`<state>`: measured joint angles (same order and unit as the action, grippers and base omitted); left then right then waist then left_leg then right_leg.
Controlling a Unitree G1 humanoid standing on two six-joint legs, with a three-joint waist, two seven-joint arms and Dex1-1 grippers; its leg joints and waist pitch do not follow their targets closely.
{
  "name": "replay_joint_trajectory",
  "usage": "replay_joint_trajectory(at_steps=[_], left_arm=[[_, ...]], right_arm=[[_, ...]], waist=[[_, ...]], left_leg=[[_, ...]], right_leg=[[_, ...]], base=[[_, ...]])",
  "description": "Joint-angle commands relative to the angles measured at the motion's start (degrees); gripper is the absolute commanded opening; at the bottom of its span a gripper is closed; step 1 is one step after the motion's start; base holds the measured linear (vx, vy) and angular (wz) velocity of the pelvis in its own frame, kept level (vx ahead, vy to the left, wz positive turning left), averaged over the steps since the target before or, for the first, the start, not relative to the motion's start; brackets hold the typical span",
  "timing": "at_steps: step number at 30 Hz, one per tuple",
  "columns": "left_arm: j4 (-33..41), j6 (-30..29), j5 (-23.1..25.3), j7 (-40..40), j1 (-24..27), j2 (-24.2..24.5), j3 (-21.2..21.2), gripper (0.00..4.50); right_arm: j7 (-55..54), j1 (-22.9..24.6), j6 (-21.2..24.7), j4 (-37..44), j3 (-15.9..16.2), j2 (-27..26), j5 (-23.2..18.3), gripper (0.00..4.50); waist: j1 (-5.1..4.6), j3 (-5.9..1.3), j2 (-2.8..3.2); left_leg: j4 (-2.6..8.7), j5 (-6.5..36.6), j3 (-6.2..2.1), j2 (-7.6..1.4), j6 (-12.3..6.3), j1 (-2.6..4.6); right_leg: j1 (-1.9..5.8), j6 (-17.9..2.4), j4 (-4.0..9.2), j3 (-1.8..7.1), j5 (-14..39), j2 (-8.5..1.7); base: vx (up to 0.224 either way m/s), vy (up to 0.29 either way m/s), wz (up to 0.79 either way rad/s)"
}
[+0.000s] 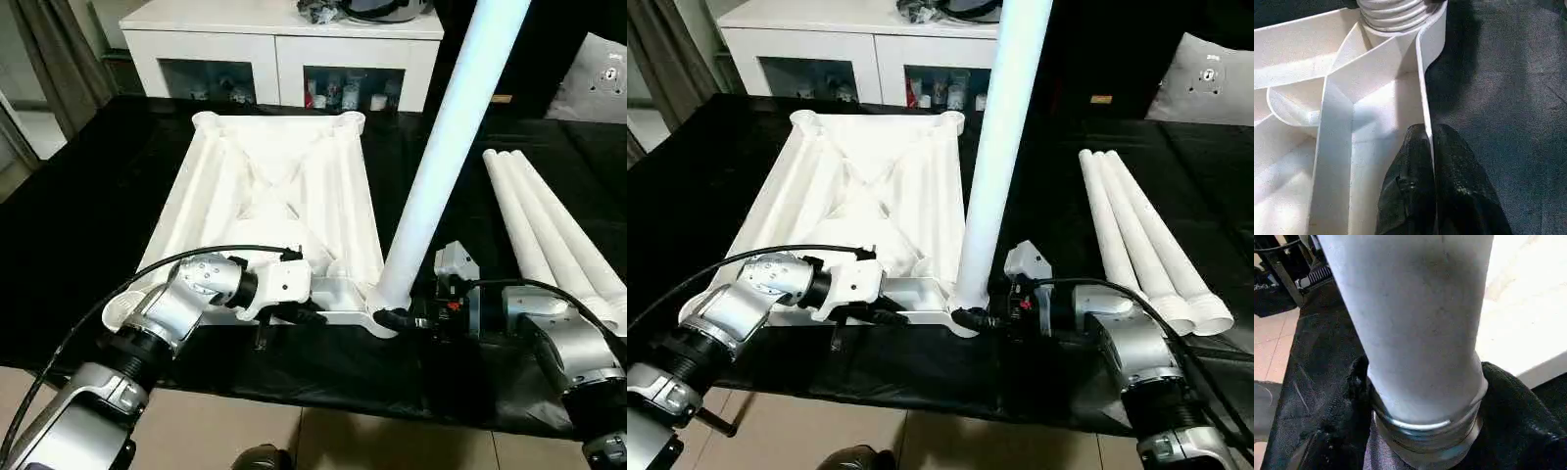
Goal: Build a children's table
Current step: Rotate leg to tighten
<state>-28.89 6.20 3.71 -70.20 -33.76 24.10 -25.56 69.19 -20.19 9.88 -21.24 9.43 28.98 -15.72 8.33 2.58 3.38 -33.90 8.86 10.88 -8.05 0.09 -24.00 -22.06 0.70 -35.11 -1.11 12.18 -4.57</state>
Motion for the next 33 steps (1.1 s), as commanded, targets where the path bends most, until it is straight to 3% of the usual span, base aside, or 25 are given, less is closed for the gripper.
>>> replay_joint_trajectory(at_steps=[1, 5, 8, 9, 11, 12, 13, 14, 15, 17, 19, 21, 22, 23, 24, 25, 26, 27, 28, 29, 30, 31, 33], left_arm=[[0.9, 0.2, 0.1, -2.6, 0.0, -0.2, -1.3, 0.0], [3.3, -3.2, -1.4, -1.9, 1.3, -1.1, -0.4, 0.0], [5.6, -7.9, -2.1, 1.0, 2.4, -2.6, 0.6, 0.0], [6.1, -9.5, -2.2, 2.2, 2.6, -3.2, 1.0, 0.0], [7.7, -15.3, -2.7, 7.0, 3.1, -6.0, 2.4, 0.0], [8.6, -20.0, -2.5, 11.4, 3.2, -8.6, 3.4, 0.0], [8.7, -20.4, -2.5, 11.8, 3.2, -8.8, 3.5, 0.0], [8.9, -22.1, -2.2, 13.4, 3.1, -9.7, 3.9, 0.0], [8.9, -23.8, -1.8, 15.9, 2.9, -11.1, 4.4, 0.0], [9.1, -28.3, -0.3, 23.2, 2.1, -15.6, 5.9, 0.0], [9.4, -30.0, 0.1, 25.6, 1.8, -17.2, 6.3, 0.0], [10.9, -32.0, 1.2, 27.8, 1.9, -18.9, 5.6, 0.0], [11.1, -32.0, 1.6, 27.8, 2.0, -18.8, 5.3, 0.0], [11.4, -32.2, 2.4, 28.1, 2.0, -18.7, 4.9, 0.0], [11.3, -32.0, 2.8, 28.2, 1.9, -18.3, 4.9, 0.0], [11.3, -31.8, 3.2, 28.4, 1.8, -17.8, 4.8, 0.0], [11.2, -31.6, 3.4, 28.4, 1.8, -17.5, 4.7, 0.0], [11.1, -31.1, 3.8, 28.4, 1.7, -17.0, 4.5, 0.0], [10.7, -30.5, 4.2, 28.3, 1.7, -16.4, 4.4, 0.0], [9.9, -29.4, 4.6, 28.0, 1.5, -15.2, 4.4, 0.0], [9.7, -29.3, 4.7, 28.0, 1.4, -14.9, 4.5, 0.0], [9.7, -29.3, 4.7, 28.0, 1.4, -14.9, 4.5, 0.0], [8.4, -27.4, 4.4, 27.5, 1.1, -13.8, 5.2, 0.0]], right_arm=[[1.3, -0.1, 0.7, -0.4, 0.5, -0.6, -0.4, 2.8], [0.4, 0.5, 1.3, -1.0, 1.1, -1.5, 0.1, 2.79], [-4.1, 0.2, 0.0, -5.3, 1.9, -3.9, 2.9, 2.79], [-5.9, 0.0, -0.5, -6.9, 2.1, -4.7, 4.0, 2.79], [-16.1, -0.8, -1.4, -12.1, 0.4, -9.5, 5.6, 2.79], [-24.9, -1.7, -1.9, -16.1, -2.0, -14.1, 5.5, 2.79], [-25.7, -1.7, -1.8, -16.4, -2.2, -14.5, 5.5, 2.79], [-28.4, -2.0, -1.6, -17.5, -3.1, -16.0, 5.3, 2.77], [-31.2, -2.0, -2.1, -18.7, -3.5, -17.5, 5.5, 2.77], [-37.4, -2.4, -2.6, -21.2, -4.8, -19.9, 6.1, 2.77], [-39.3, -2.7, -2.4, -22.0, -5.4, -20.5, 6.2, 2.77], [-40.8, -3.9, -2.3, -23.4, -6.5, -21.3, 6.4, 2.77], [-40.8, -4.1, -2.3, -23.4, -6.7, -21.3, 6.4, 2.77], [-41.1, -4.3, -2.5, -23.7, -7.1, -21.6, 6.4, 3.33], [-40.7, -4.4, -2.2, -22.8, -7.2, -21.6, 6.4, 3.47], [-40.5, -4.3, -2.1, -22.1, -7.0, -21.5, 6.4, 3.47], [-40.4, -4.2, -2.0, -21.8, -6.9, -21.4, 6.4, 3.53], [-40.2, -4.0, -1.9, -21.1, -6.7, -21.2, 6.5, 3.75], [-39.7, -3.7, -2.1, -20.1, -6.5, -20.9, 6.5, 3.75], [-38.5, -2.9, -2.5, -17.7, -6.2, -20.1, 6.5, 3.86], [-38.1, -2.6, -2.8, -16.7, -6.2, -19.8, 6.5, 3.94], [-38.1, -2.6, -2.8, -16.7, -6.2, -19.8, 6.5, 4.06], [-34.1, -0.7, -3.7, -10.7, -6.6, -17.2, 4.8, 4.19]], waist=[[-0.08, -4.05, -0.27], [-0.21, -3.99, -0.24], [-0.52, -3.83, -0.29], [-0.67, -3.4, -0.38], [-1.81, -2.49, -0.27], [-2.19, -2.26, -0.28], [-3.4, -2.02, -0.29], [-4.32, -2.05, -0.56], [-4.58, -2.0, -0.39], [-5.37, -1.8, 0.18], [-5.72, -1.67, 0.12], [-6.05, -1.65, 0.52], [-6.26, -1.67, 0.91], [-6.26, -1.69, 1.17], [-6.08, -1.72, 1.18], [-5.71, -1.86, 1.22], [-5.52, -2.24, 0.12], [-5.52, -2.05, -0.5], [-5.18, -1.63, -1.12], [-4.96, -1.39, -0.82], [-4.44, -1.55, -0.08], [-4.86, -1.72, 0.58], [-5.0, -2.07, 0.76]], left_leg=[[4.16, 15.6, -2.14, -5.39, -2.88, 2.64], [4.2, 15.8, -2.13, -5.41, -2.91, 2.61], [4.31, 16.7, -2.12, -5.38, -2.55, 2.53], [4.55, 19.2, -2.19, -5.24, -1.86, 2.63], [5.08, 28.4, -2.64, -5.09, 2.45, 3.33], [5.07, 31.0, -2.93, -5.01, 3.63, 3.79], [5.28, 34.9, -3.65, -4.86, 5.53, 4.02], [5.88, 37.5, -4.15, -4.68, 6.32, 3.7], [6.05, 38.9, -4.33, -4.65, 6.47, 3.69], [6.12, 44.7, -4.32, -4.62, 7.5, 4.88], [5.85, 46.1, -4.46, -4.39, 7.22, 5.64], [6.48, 48.4, -4.74, -4.53, 7.41, 5.46], [7.59, 51.0, -4.97, -4.77, 8.07, 4.92], [9.06, 53.5, -4.64, -5.09, 8.54, 4.12], [9.8, 54.2, -4.18, -5.16, 8.65, 3.85], [10.68, 54.1, -3.03, -5.08, 8.74, 3.96], [8.65, 49.3, -2.6, -4.22, 7.81, 5.4], [6.29, 45.9, -2.52, -3.46, 6.6, 6.95], [3.35, 36.0, -3.45, -2.99, 2.59, 6.67], [4.38, 29.3, -4.06, -3.68, 1.08, 4.03], [5.45, 29.2, -4.2, -4.21, 1.55, 3.59], [6.47, 34.9, -4.58, -5.02, 3.73, 3.98], [7.69, 42.3, -4.7, -5.56, 6.53, 4.4]], right_leg=[[1.28, -16.2, 3.13, 1.31, 1.8, -4.51], [1.28, -16.4, 3.12, 1.29, 1.9, -4.51], [1.21, -16.6, 3.28, 1.34, 3.5, -4.67], [1.11, -15.9, 3.82, 1.38, 7.9, -4.57], [0.5, -13.9, 4.75, 1.7, 22.2, -5.15], [0.09, -13.0, 5.27, 1.74, 26.4, -5.34], [-0.04, -11.1, 5.67, 1.47, 31.8, -5.37], [0.43, -8.6, 5.91, 0.8, 34.0, -4.94], [0.56, -7.7, 5.97, 0.36, 34.4, -4.77], [-0.4, -6.4, 6.9, -0.26, 34.6, -4.71], [-0.41, -5.5, 7.7, -0.96, 36.1, -4.7], [0.08, -4.6, 7.78, -1.66, 35.3, -4.33], [0.8, -4.5, 7.21, -2.39, 32.2, -3.73], [1.59, -4.9, 5.84, -2.74, 28.3, -3.04], [1.8, -5.3, 5.19, -2.78, 26.6, -2.69], [1.62, -6.4, 4.14, -2.61, 24.0, -2.33], [0.26, -6.5, 6.15, -1.43, 27.3, -3.79], [-1.4, -5.9, 8.68, -1.24, 32.6, -5.09], [-0.99, -4.5, 10.82, -0.93, 40.2, -7.92], [1.52, -3.1, 10.33, -1.55, 42.6, -8.03], [1.98, -2.9, 9.62, -1.84, 40.6, -7.18], [1.52, -3.4, 8.77, -2.52, 34.3, -5.71], [1.62, -5.1, 7.35, -2.65, 24.4, -4.71]], base=[[0.0, 0.0, 0.0], [0.0, 0.0, 0.0], [0.0, 0.0, 0.0], [0.0, 0.0, 0.0], [-0.026, 0.002, -0.03], [-0.052, 0.003, -0.07], [-0.072, 0.01, -0.13], [-0.056, 0.032, -0.24], [-0.056, 0.032, -0.24], [-0.02, 0.02, -0.1], [0.0, 0.0, 0.0], [0.0, 0.0, 0.0], [0.0, 0.0, 0.0], [0.0, 0.0, 0.0], [0.0, 0.0, 0.0], [0.0, 0.0, 0.0], [0.0, 0.0, 0.0], [0.0, 0.0, 0.0], [0.0, 0.0, 0.0], [0.04, 0.0, -0.22], [0.04, 0.0, -0.22], [0.049, 0.011, -0.18], [0.0, 0.0, 0.0]])
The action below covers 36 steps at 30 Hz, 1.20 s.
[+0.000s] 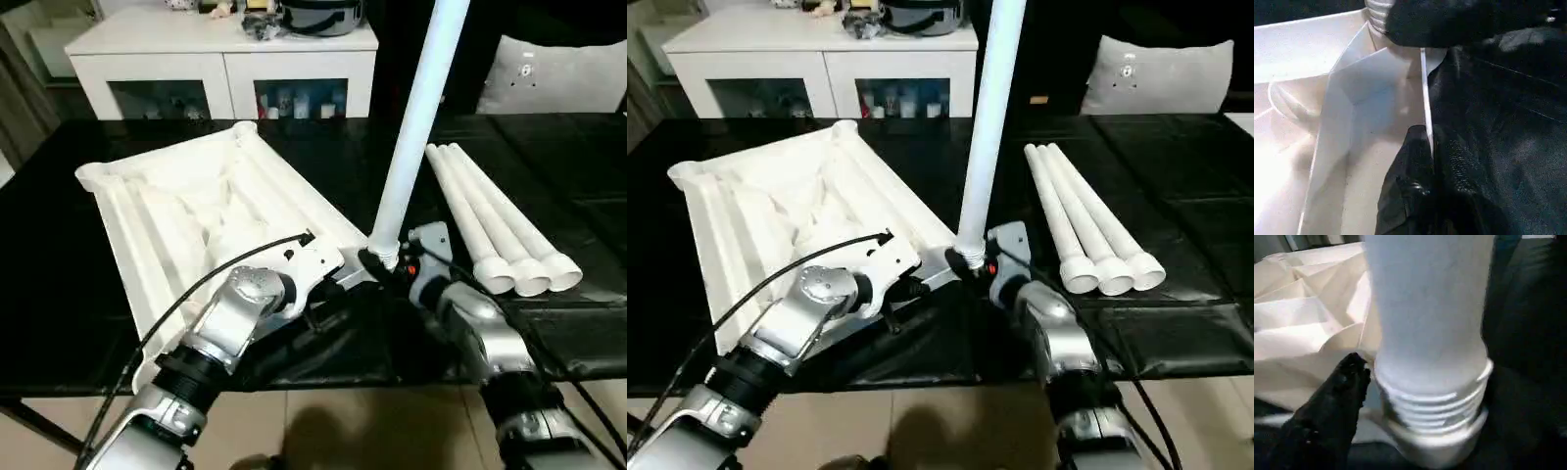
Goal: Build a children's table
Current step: Rotate leg to tighten
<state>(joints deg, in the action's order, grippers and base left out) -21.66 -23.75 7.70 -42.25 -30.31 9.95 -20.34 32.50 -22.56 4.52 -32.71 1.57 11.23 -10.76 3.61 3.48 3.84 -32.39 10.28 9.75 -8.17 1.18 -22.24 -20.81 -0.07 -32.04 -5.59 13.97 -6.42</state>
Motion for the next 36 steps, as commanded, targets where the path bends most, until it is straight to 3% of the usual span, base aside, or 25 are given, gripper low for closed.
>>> replay_joint_trajectory(at_steps=[1, 2, 3, 5, 9, 10, 12, 14, 17, 18, 22, 24, 25, 26, 28, 30, 32, 34, 36], left_arm=[[1.0, 2.7, 0.4, -0.5, -2.4, 0.5, 0.0, 0.0], [0.7, 3.1, 0.4, -0.6, -2.4, 0.7, 0.2, 0.0], [0.3, 3.9, 0.2, -1.1, -2.6, 1.1, 0.3, 0.0], [-0.2, 4.8, 0.1, -1.8, -2.7, 1.6, 0.3, 0.0], [-2.0, 9.3, -0.4, -5.8, -3.3, 3.9, -0.4, 0.0], [-2.2, 10.1, -0.6, -6.9, -3.4, 4.4, -0.7, 0.0], [-2.7, 14.0, -1.3, -12.0, -3.6, 6.8, -2.0, 0.0], [-2.9, 16.9, -1.8, -16.7, -3.6, 8.8, -3.2, 0.0], [-3.6, 19.5, -1.5, -20.2, -4.1, 10.5, -4.3, 0.0], [-3.9, 20.4, -1.5, -20.8, -4.2, 10.7, -4.4, 0.0], [-4.6, 22.6, -2.3, -25.3, -4.9, 12.1, -5.2, 0.0], [-4.7, 23.7, -2.6, -26.7, -5.2, 12.4, -5.6, 0.0], [-4.8, 24.1, -2.7, -27.3, -5.3, 12.5, -5.7, 0.0], [-5.0, 24.5, -2.8, -27.7, -5.4, 12.6, -5.8, 0.0], [-5.1, 24.8, -2.8, -28.3, -5.5, 12.6, -5.9, 0.0], [-5.7, 26.3, -3.2, -30.3, -5.9, 12.5, -6.3, 0.0], [-6.3, 27.1, -3.4, -31.4, -6.2, 12.3, -6.6, 0.0], [-6.4, 27.3, -3.5, -31.6, -6.2, 12.2, -6.6, 0.0], [-6.8, 27.7, -3.4, -31.9, -6.4, 12.2, -6.6, 0.0]], right_arm=[[3.1, 1.9, 1.6, 1.5, 1.3, 0.9, -0.4, 4.26], [4.2, 2.4, 1.5, 3.0, 1.2, 1.8, -0.9, 4.31], [5.4, 2.9, 1.2, 4.8, 0.9, 3.0, -1.2, 4.43], [7.2, 3.3, 1.1, 6.3, 0.4, 4.4, -1.9, 4.48], [14.2, 4.3, 1.8, 11.2, -1.5, 9.4, -5.0, 4.48], [15.7, 4.4, 2.1, 12.0, -1.7, 10.4, -5.5, 4.48], [20.8, 4.4, 3.2, 14.3, -1.3, 14.0, -6.5, 4.48], [24.5, 4.2, 4.0, 15.5, -0.4, 16.6, -6.6, 4.48], [27.2, 3.6, 4.2, 15.4, 0.7, 18.4, -6.0, 4.48], [27.8, 3.4, 4.3, 15.3, 1.0, 18.7, -6.0, 4.48], [32.3, 2.3, 3.8, 15.0, 3.9, 20.6, -4.3, 4.48], [33.3, 2.0, 3.9, 14.8, 4.9, 20.9, -3.8, 4.48], [33.7, 1.9, 3.9, 14.7, 5.2, 20.9, -3.7, 4.48], [34.2, 1.8, 3.9, 14.6, 5.4, 20.9, -3.7, 4.48], [34.6, 1.7, 4.0, 14.4, 5.7, 20.8, -3.6, 4.48], [35.7, 0.8, 3.9, 12.4, 6.0, 19.9, -3.7, 4.21], [37.4, 0.2, 4.4, 11.0, 6.1, 19.3, -4.9, 4.14], [37.9, 0.1, 4.7, 10.7, 6.3, 19.2, -5.2, 3.94], [38.7, -0.1, 4.3, 10.2, 6.7, 19.3, -5.1, 3.71]], waist=[[-0.07, -3.02, -0.12], [-0.07, -3.02, -0.12], [0.19, -2.62, -0.46], [0.44, -2.71, -0.51], [1.24, -2.96, -0.44], [1.42, -2.82, -0.69], [1.86, -2.88, -0.74], [2.45, -3.23, -0.6], [2.75, -3.37, -0.69], [3.15, -3.5, -0.71], [3.9, -4.08, -0.81], [4.22, -4.22, -0.76], [4.31, -4.7, -0.69], [4.32, -4.88, -1.04], [4.49, -5.12, -0.87], [4.66, -5.24, -1.01], [4.8, -5.74, -0.61], [4.81, -5.25, -0.56], [4.76, -4.86, -0.59]], left_leg=[[6.07, 40.8, -3.12, -5.27, 5.46, 3.03], [6.07, 40.8, -3.12, -5.27, 5.46, 3.03], [5.42, 37.7, -2.61, -4.74, 3.79, 2.85], [5.08, 33.2, -2.6, -4.78, 2.22, 2.27], [5.07, 27.5, -2.22, -5.22, 0.67, 2.08], [5.08, 27.2, -2.01, -5.06, 0.31, 1.99], [4.71, 26.5, -2.0, -4.99, -0.39, 2.18], [4.64, 23.0, -1.58, -5.41, -0.99, 2.23], [4.74, 22.8, -1.12, -5.56, -0.85, 2.17], [4.45, 22.6, -0.81, -5.52, -0.71, 2.45], [4.09, 17.1, -0.41, -5.7, -2.01, 1.77], [3.82, 18.1, -0.39, -5.65, -2.13, 1.55], [3.51, 16.4, -0.35, -5.6, -2.36, 1.56], [3.29, 14.8, -0.16, -5.52, -3.04, 1.59], [2.38, 8.2, 0.06, -5.22, -6.56, 1.03], [1.72, 5.4, 0.08, -5.05, -8.46, 0.58], [0.92, 2.4, -0.07, -5.0, -10.05, 0.1], [1.01, 4.9, 0.02, -5.19, -10.2, -0.07], [1.6, 10.4, -0.09, -5.39, -8.01, 0.05]], right_leg=[[-0.07, -5.8, 4.16, 2.36, 19.2, -3.08], [-0.07, -5.8, 4.16, 2.36, 19.2, -3.08], [-0.22, -6.6, 4.85, 2.74, 21.8, -3.99], [0.34, -6.6, 5.02, 2.88, 23.8, -4.66], [0.42, -8.0, 4.34, 3.17, 18.0, -4.34], [0.5, -8.2, 4.43, 3.03, 18.4, -4.26], [0.49, -7.7, 4.79, 2.99, 21.4, -4.64], [0.24, -8.6, 4.32, 3.3, 17.7, -4.49], [0.16, -9.7, 3.73, 3.17, 16.1, -4.13], [-0.07, -10.0, 3.8, 3.25, 16.5, -4.38], [0.23, -11.5, 2.51, 3.3, 10.5, -4.19], [-0.1, -11.9, 2.0, 3.45, 9.7, -4.05], [0.0, -12.8, 1.32, 3.38, 5.5, -3.9], [-0.02, -13.4, 1.05, 3.32, 2.6, -3.7], [0.22, -15.3, -0.02, 3.12, -6.2, -3.6], [0.31, -15.9, -0.42, 3.14, -8.3, -3.84], [0.26, -16.5, -1.14, 2.9, -10.5, -3.8], [-0.11, -16.3, -0.78, 2.84, -7.1, -3.7], [-0.05, -15.4, -0.15, 2.86, 0.0, -3.76]], base=[[0.0, 0.0, 0.0], [0.0, 0.0, 0.0], [0.0, 0.0, 0.0], [0.0, 0.0, 0.0], [0.0, 0.0, 0.0], [0.0, 0.0, 0.0], [0.0, 0.0, 0.0], [0.0, 0.0, 0.0], [0.0, 0.0, 0.0], [0.0, 0.0, 0.0], [0.013, -0.001, 0.0], [0.058, -0.002, -0.02], [0.066, -0.006, 0.01], [0.071, -0.009, 0.03], [0.068, -0.007, 0.03], [0.0, 0.0, 0.0], [0.0, 0.0, 0.0], [0.0, 0.0, 0.0], [0.0, 0.0, 0.0]])
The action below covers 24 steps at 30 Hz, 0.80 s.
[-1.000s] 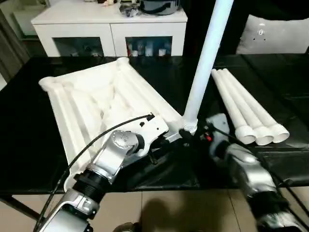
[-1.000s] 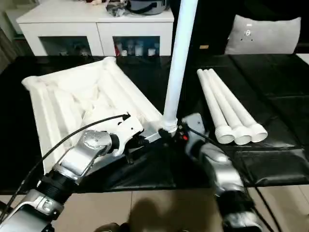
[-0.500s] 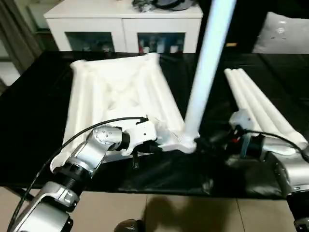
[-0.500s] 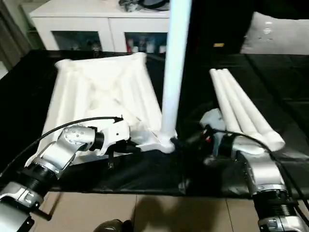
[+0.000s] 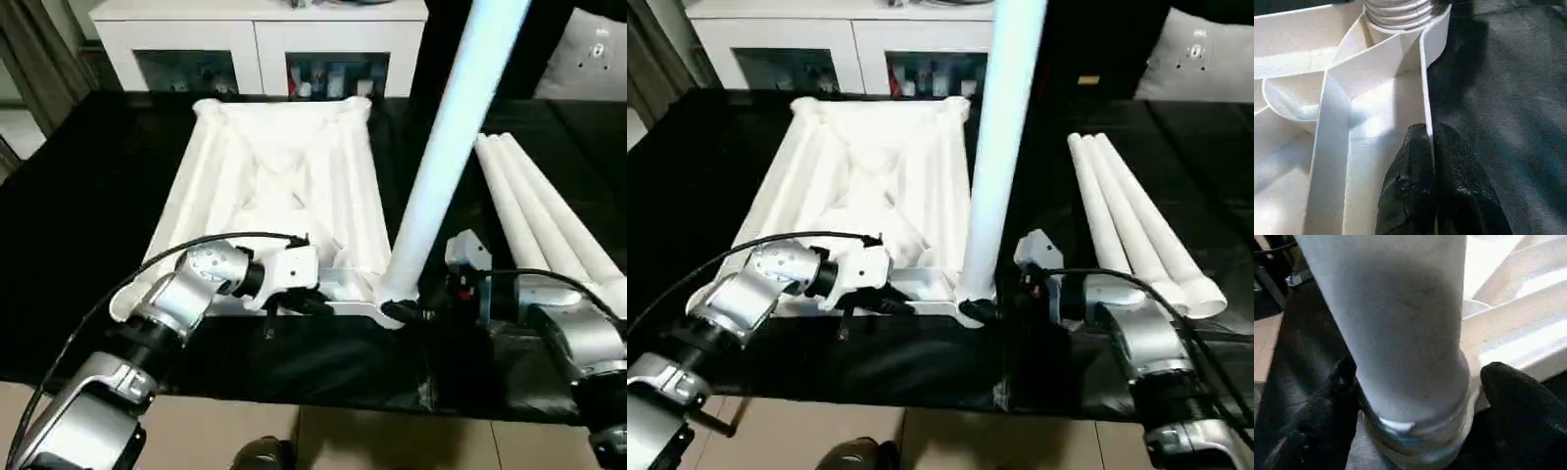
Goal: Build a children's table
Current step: Rotate leg to tighten
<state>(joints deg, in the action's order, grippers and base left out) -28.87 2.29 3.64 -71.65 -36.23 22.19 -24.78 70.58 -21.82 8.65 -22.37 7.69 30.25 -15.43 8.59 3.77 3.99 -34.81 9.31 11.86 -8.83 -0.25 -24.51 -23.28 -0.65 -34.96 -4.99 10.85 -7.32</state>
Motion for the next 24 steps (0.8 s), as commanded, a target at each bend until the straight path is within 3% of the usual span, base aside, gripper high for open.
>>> replay_joint_trajectory(at_steps=[1, 5, 7, 9, 14, 17, 20, 24], left_arm=[[0.3, 1.7, 0.6, -2.6, -0.4, -0.1, -2.2, 0.0], [-0.4, 2.3, 0.7, -2.9, -0.7, -0.2, -2.2, 0.0], [-0.7, 2.5, 0.7, -2.8, -0.7, -0.3, -2.1, 0.0], [-0.8, 2.7, 0.7, -2.8, -0.7, -0.4, -2.0, 0.0], [-0.7, 2.3, 0.3, -2.8, -0.3, -0.5, -1.8, 0.0], [0.7, -1.0, -0.6, -1.6, 0.8, -1.0, -0.9, 0.0], [2.8, -5.8, -2.0, 1.2, 2.0, -2.5, 0.7, 0.0], [6.7, -16.1, -3.7, 9.1, 3.5, -7.0, 3.8, 0.0]], right_arm=[[0.7, -0.9, 0.1, -0.2, 0.6, 0.3, -0.4, 3.71], [0.6, -1.8, -0.9, -1.6, 0.4, -0.7, -0.2, 3.27], [1.0, -2.3, -1.0, -1.7, 0.4, -1.2, -0.1, 3.19], [1.3, -2.4, -1.0, -1.6, 0.5, -1.4, 0.0, 2.9], [1.8, -1.8, -0.6, -1.1, 0.7, -1.4, -0.2, 2.79], [0.7, -0.5, 0.9, 0.0, 0.7, -2.0, -0.5, 2.78], [-5.7, -0.3, 2.7, -0.5, -0.4, -4.6, 0.5, 2.77], [-19.9, -1.7, 5.1, -3.2, -2.7, -10.4, 2.9, 2.77]], waist=[[-0.25, -4.91, -0.76], [-0.68, -4.35, -0.91], [-0.78, -4.45, -0.97], [-0.77, -4.56, -1.11], [-0.64, -4.89, -1.02], [-0.56, -4.93, -0.97], [-0.77, -4.78, -0.86], [-1.96, -4.52, -0.88]], left_leg=[[4.36, 14.6, -2.3, -4.86, -4.8, 2.45], [5.34, 23.5, -2.7, -4.99, 0.88, 3.1], [5.42, 23.3, -2.75, -5.0, 1.47, 3.07], [5.34, 22.1, -2.6, -4.95, 1.21, 3.09], [4.86, 17.1, -2.35, -4.83, -1.24, 2.8], [4.71, 16.1, -2.32, -4.81, -2.02, 2.7], [4.87, 16.8, -2.35, -4.85, -1.69, 2.74], [5.26, 20.9, -2.67, -4.66, 0.99, 2.85]], right_leg=[[2.41, -13.9, 3.28, 2.34, 7.6, -3.06], [2.12, -11.1, 4.25, 2.63, 18.2, -3.26], [2.09, -10.9, 4.24, 2.74, 17.6, -3.32], [2.04, -11.1, 4.14, 2.79, 15.8, -3.27], [2.24, -12.6, 3.55, 2.71, 10.2, -3.12], [2.33, -13.0, 3.41, 2.65, 9.5, -3.1], [2.15, -13.0, 3.51, 2.66, 10.9, -3.0], [2.07, -11.7, 4.04, 2.71, 16.8, -3.26]], base=[[0.0, 0.0, 0.0], [-0.026, 0.002, 0.0], [0.0, 0.0, 0.0], [0.0, 0.0, 0.0], [0.0, 0.0, 0.0], [0.0, 0.0, 0.0], [0.0, 0.0, 0.0], [0.0, 0.0, 0.0]])
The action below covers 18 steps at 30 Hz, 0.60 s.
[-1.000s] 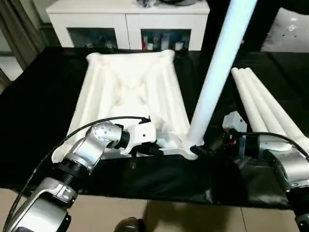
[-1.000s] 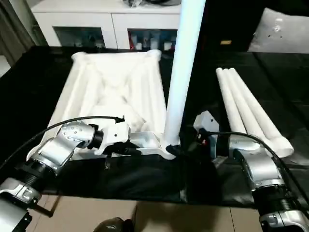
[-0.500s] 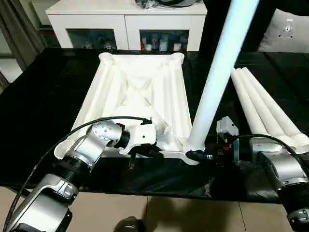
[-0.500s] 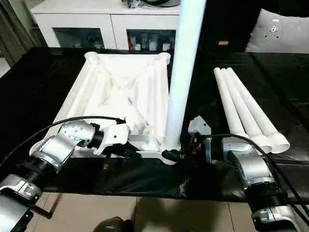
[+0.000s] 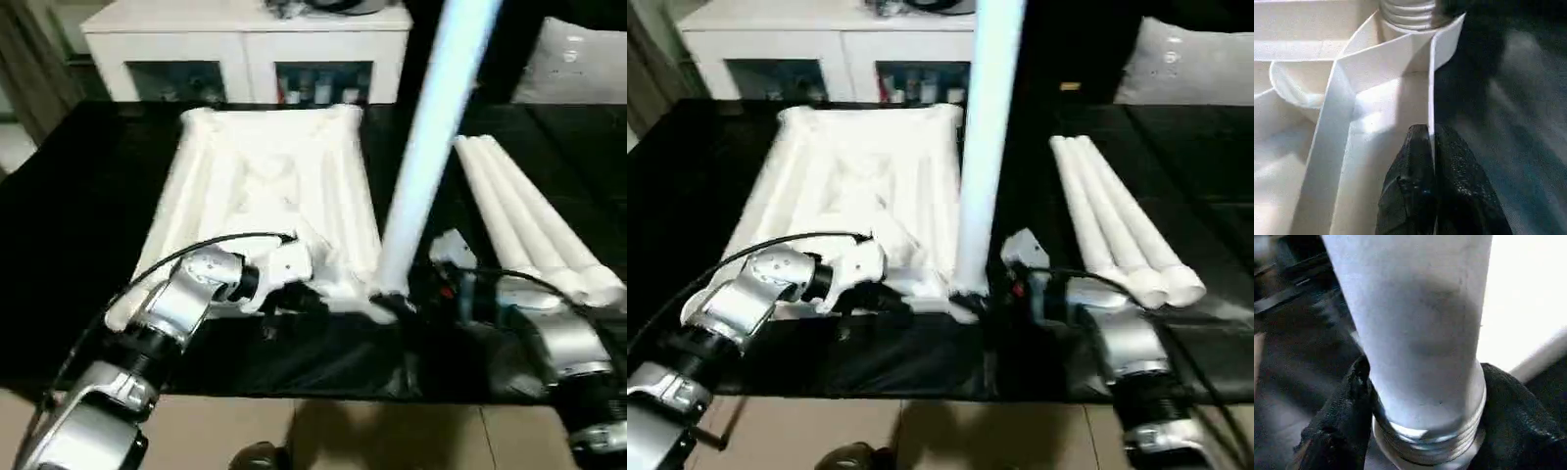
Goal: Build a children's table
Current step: Rotate leg to tighten
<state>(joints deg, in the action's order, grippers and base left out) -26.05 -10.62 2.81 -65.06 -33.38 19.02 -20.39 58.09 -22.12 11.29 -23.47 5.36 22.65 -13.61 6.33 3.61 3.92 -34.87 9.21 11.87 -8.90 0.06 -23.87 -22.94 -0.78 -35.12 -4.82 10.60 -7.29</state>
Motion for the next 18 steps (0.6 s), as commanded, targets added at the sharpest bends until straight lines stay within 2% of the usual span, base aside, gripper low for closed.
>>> replay_joint_trajectory(at_steps=[1, 2, 4, 7, 9, 11, 13, 14, 17, 18], left_arm=[[4.2, -4.4, -2.9, 4.0, 0.8, -4.6, -0.1, 0.0], [4.6, -7.1, -2.6, 7.8, 0.6, -6.9, 0.8, 0.0], [4.7, -9.9, -2.1, 12.2, 0.1, -9.5, 1.8, 0.0], [4.3, -13.7, -1.1, 18.5, -1.0, -13.6, 3.1, 0.0], [4.2, -15.4, 0.0, 22.8, -1.6, -16.1, 4.1, 0.0], [3.8, -15.9, 0.8, 26.6, -2.2, -18.1, 4.7, 0.0], [4.1, -16.6, 1.6, 27.7, -2.2, -18.2, 4.1, 0.0], [4.1, -16.2, 2.1, 27.5, -2.0, -17.4, 3.7, 0.0], [4.2, -15.2, 2.7, 26.1, -1.7, -15.7, 3.0, 0.0], [4.1, -14.6, 3.1, 25.1, -1.5, -14.8, 2.6, 0.0]], right_arm=[[-9.3, -1.7, 3.1, -2.6, -1.0, -3.8, 0.9, 2.77], [-13.5, -2.7, 4.0, -3.9, -2.0, -6.2, 0.7, 2.77], [-17.9, -4.0, 4.6, -5.8, -2.8, -8.7, 1.0, 2.77], [-24.5, -6.0, 3.5, -10.1, -2.9, -11.1, 3.2, 2.77], [-28.0, -7.1, 3.5, -12.3, -4.5, -13.0, 3.0, 2.77], [-29.3, -7.8, 3.5, -13.7, -6.4, -14.7, 1.8, 3.47], [-30.2, -7.9, 3.4, -13.7, -7.0, -15.2, 1.9, 3.47], [-29.9, -7.5, 2.5, -13.3, -6.7, -14.9, 2.5, 3.59], [-28.7, -6.5, 0.2, -12.3, -5.7, -13.7, 3.6, 3.92], [-27.3, -5.9, -1.3, -11.5, -5.9, -12.7, 3.6, 3.97]], waist=[[-0.32, -4.14, -0.94], [-0.71, -4.25, -0.95], [-1.28, -4.26, -1.11], [-1.34, -4.18, -1.13], [-1.32, -4.26, -0.97], [-1.19, -4.47, -1.3], [-0.97, -4.65, -1.19], [-1.01, -4.73, -1.32], [-0.93, -4.8, -1.22], [-1.02, -4.73, -0.88]], left_leg=[[5.44, 21.8, -2.75, -4.5, 1.21, 2.11], [5.38, 22.6, -2.79, -4.44, 1.81, 2.32], [5.35, 22.5, -2.85, -4.3, 1.88, 2.2], [5.18, 21.9, -2.73, -4.07, 1.28, 2.32], [5.16, 20.2, -2.65, -4.01, 0.6, 2.23], [5.06, 18.6, -2.54, -4.05, -0.27, 2.22], [4.93, 15.8, -2.49, -3.99, -1.81, 1.93], [4.89, 14.8, -2.47, -4.01, -2.51, 1.84], [4.76, 13.7, -2.42, -3.98, -3.27, 1.82], [4.8, 14.1, -2.37, -3.96, -3.3, 1.8]], right_leg=[[1.68, -11.4, 4.38, 2.54, 17.9, -3.12], [1.6, -11.3, 4.53, 2.5, 18.8, -3.23], [1.66, -10.6, 4.74, 2.45, 19.3, -3.14], [1.59, -9.8, 5.16, 2.47, 19.9, -3.11], [1.8, -9.8, 5.15, 2.5, 18.2, -3.01], [1.94, -9.9, 5.16, 2.47, 16.5, -2.88], [2.22, -10.1, 4.87, 2.43, 13.4, -2.82], [2.28, -10.2, 4.7, 2.33, 11.9, -2.7], [2.3, -10.5, 4.53, 2.27, 10.2, -2.68], [2.22, -10.4, 4.65, 2.24, 10.3, -2.55]], base=[[0.0, 0.0, 0.0], [0.0, 0.0, 0.0], [0.0, 0.0, 0.0], [0.0, 0.0, 0.0], [0.0, 0.0, 0.0], [0.0, 0.0, 0.0], [0.0, 0.0, 0.0], [0.0, 0.0, 0.0], [0.0, 0.0, 0.0], [0.0, 0.0, 0.0]])
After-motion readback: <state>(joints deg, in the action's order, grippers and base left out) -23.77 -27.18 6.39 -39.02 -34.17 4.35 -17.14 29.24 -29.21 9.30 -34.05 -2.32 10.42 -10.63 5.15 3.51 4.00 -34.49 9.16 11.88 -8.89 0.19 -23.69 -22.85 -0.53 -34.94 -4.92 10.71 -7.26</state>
